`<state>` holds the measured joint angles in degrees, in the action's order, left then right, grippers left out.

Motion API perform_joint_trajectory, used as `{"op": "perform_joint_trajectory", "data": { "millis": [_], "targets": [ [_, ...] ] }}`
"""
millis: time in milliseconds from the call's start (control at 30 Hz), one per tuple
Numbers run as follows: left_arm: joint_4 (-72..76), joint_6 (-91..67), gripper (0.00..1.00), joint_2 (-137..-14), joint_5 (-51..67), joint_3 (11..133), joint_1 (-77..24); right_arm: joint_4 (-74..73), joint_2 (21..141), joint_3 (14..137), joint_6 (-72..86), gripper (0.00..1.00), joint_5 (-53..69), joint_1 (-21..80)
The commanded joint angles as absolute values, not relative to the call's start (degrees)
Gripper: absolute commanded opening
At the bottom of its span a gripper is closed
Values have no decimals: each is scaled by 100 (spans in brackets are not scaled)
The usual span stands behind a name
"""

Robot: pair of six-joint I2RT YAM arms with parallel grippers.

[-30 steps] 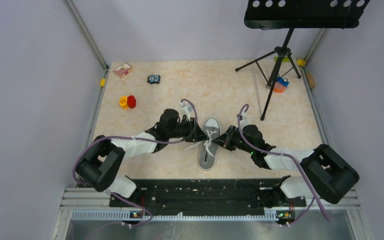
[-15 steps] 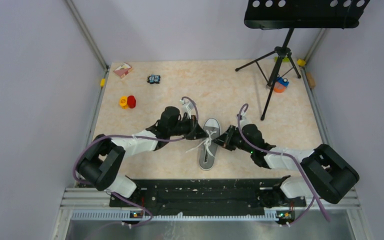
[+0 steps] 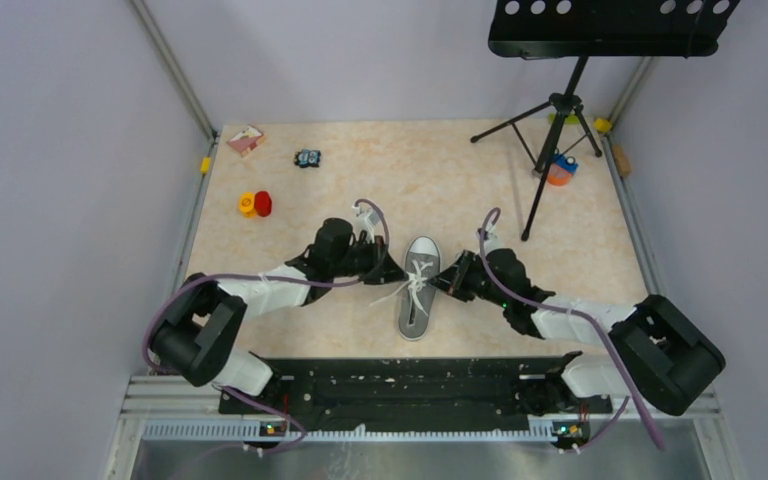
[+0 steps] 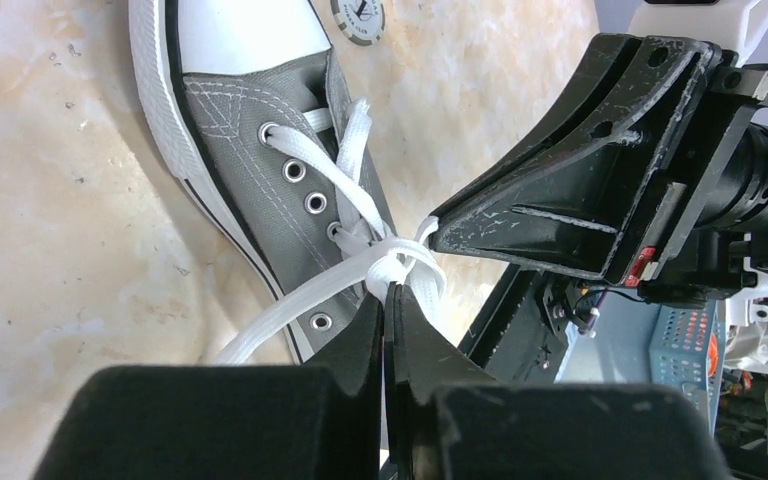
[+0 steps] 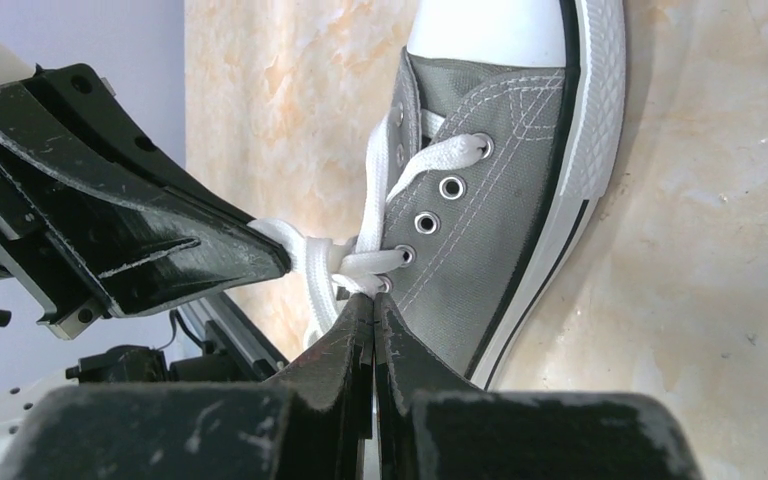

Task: Tie the shoes
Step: Tie the shoelace on the shoe.

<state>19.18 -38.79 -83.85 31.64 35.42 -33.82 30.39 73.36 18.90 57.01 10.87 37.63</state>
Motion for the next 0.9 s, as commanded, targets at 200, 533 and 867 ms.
{"op": "perform_joint_trajectory", "data": {
  "millis": [200, 533, 867],
  "targets": [
    [1990, -3675, 0, -8127, 3200, 3495, -3292, 2621, 6805, 2077, 5533, 0, 643, 3692],
    [1734, -3524, 0, -7989, 3225, 3480, -3193, 2473, 6564, 1980, 5562, 0, 522, 3622],
    [1595, -3437, 0, -8069, 3290, 3515, -3177, 2282, 6304, 1873, 5548, 0, 486, 3568]
  ]
}}
